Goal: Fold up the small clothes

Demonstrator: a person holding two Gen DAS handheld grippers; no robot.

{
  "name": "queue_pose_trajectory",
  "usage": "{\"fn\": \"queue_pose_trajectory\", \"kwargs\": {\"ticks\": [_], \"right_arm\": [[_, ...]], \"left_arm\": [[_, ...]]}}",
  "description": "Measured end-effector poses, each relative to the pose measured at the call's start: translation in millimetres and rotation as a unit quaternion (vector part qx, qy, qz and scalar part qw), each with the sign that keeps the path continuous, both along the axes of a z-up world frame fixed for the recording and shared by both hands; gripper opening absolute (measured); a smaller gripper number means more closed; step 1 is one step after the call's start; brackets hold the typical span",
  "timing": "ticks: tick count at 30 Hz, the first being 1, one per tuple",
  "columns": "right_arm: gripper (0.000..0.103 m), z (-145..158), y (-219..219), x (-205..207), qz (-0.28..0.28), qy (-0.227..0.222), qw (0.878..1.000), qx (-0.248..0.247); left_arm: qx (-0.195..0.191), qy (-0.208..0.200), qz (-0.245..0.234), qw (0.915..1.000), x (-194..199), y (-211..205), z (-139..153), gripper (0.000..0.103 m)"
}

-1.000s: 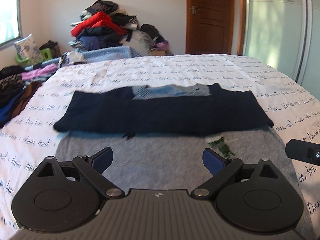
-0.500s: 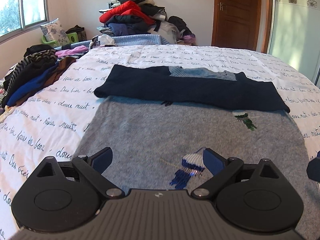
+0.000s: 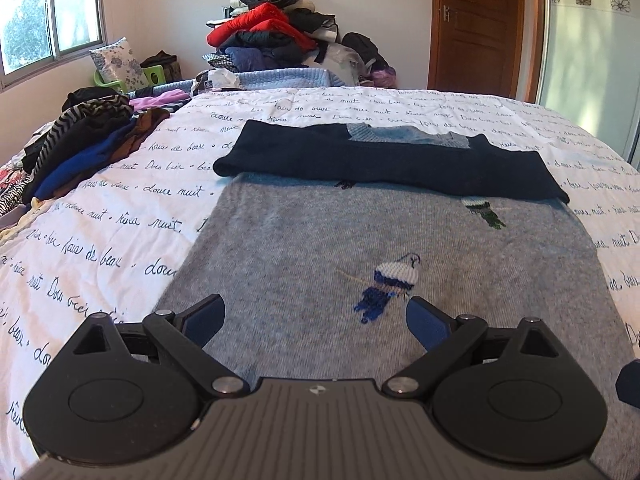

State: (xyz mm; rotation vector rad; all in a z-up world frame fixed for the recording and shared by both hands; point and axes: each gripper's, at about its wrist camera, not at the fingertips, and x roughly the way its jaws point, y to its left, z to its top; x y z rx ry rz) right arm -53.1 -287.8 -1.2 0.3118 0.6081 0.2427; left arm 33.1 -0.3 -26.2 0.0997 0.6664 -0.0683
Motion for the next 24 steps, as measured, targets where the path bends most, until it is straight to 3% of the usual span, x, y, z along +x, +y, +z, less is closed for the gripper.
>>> {"fn": "queue_pose_trajectory", "kwargs": {"ticks": [10, 17, 24], "right_arm": [[0.089, -4, 28, -16, 0.018, 0.006, 0.999, -0.040], [0.090, -6, 29, -20, 0.024, 0.009, 0.999, -0.035], [0.090, -12, 32, -24, 0.028, 0.024, 0.999, -0.033]], "left_arm": [[0.035, -0.018, -0.007, 0.9992, -33, 17, 1, 0.096], [0.016, -0.012, -0.034, 0.9992, -54, 48, 1, 0.096], [0.014, 0.006, 0.001, 0.9999, -66, 81, -7, 0.096]]}}
